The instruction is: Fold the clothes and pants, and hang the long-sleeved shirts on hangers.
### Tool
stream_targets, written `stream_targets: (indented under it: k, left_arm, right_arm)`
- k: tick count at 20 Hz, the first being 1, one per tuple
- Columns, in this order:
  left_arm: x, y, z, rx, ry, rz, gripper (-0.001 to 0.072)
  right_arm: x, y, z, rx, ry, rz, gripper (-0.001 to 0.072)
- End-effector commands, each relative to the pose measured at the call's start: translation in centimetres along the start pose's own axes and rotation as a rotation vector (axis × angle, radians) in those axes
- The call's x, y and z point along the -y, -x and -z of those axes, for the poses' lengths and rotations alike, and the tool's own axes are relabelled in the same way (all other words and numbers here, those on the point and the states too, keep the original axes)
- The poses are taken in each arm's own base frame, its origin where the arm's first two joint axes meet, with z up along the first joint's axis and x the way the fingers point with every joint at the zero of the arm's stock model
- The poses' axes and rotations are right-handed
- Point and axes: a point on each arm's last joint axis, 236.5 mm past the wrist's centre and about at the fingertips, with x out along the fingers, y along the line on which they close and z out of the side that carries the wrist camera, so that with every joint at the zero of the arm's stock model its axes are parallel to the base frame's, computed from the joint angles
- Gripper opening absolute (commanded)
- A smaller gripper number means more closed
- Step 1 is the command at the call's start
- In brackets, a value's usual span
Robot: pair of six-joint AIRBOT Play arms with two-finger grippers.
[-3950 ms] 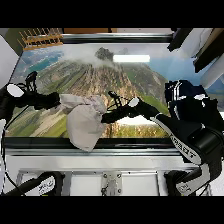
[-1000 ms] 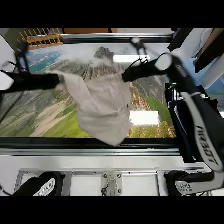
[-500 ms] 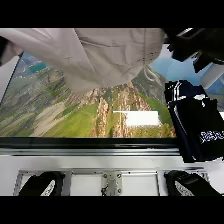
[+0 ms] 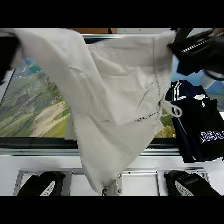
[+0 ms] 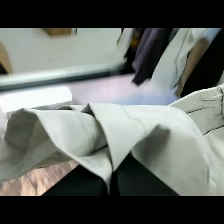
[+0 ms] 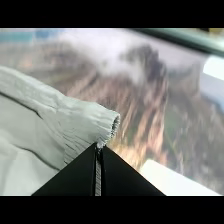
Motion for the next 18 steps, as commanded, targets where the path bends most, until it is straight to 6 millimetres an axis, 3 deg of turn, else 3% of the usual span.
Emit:
stream_targets:
  k: [1, 3, 5, 7, 9, 10, 11, 12, 15, 18]
  left_arm:
    - [-3.4, -8.5, 6.3, -0.259, 0.070, -0.024, 0.0014]
    - [-6.1, -14.4, 10.7, -0.387, 0.119, -0.047, 0.0014]
    - [-8.7, -19.8, 14.5, -0.454, 0.161, -0.073, 0.0014]
    - [-11.1, -24.4, 18.1, -0.485, 0.197, -0.101, 0.0014]
    - [-13.3, -27.2, 21.2, -0.512, 0.224, -0.132, 0.0020]
    - [-14.5, -27.8, 22.2, -0.524, 0.239, -0.149, 0.0272]
    - [-15.7, -28.0, 23.0, -0.535, 0.274, -0.171, 0.0591]
    - [-17.3, -27.7, 23.4, -0.540, 0.340, -0.209, 0.0660]
    - [-22.2, -24.2, 23.6, -0.577, 0.447, -0.303, 0.0660]
    - [-25.7, -18.1, 26.7, -0.656, 0.545, -0.395, 0.0659]
  right_arm:
    - [3.3, -6.0, 8.4, -0.310, -0.042, 0.056, 0.0017]
    - [6.9, -9.5, 12.5, -0.450, -0.046, 0.155, 0.0017]
    - [10.2, -13.0, 15.0, -0.517, -0.010, 0.232, 0.0017]
    - [13.4, -16.8, 16.5, -0.497, -0.063, 0.287, 0.0018]
    - [17.2, -19.0, 17.0, -0.427, -0.203, 0.359, 0.0035]
    - [18.7, -19.4, 17.3, -0.401, -0.265, 0.383, 0.0122]
    - [19.8, -19.5, 17.7, -0.392, -0.311, 0.390, 0.0427]
    - [20.7, -19.1, 17.9, -0.390, -0.331, 0.402, 0.0670]
    - [22.4, -16.4, 16.8, -0.364, -0.356, 0.440, 0.0675]
    - [20.7, -12.6, 16.5, -0.411, -0.342, 0.430, 0.0674]
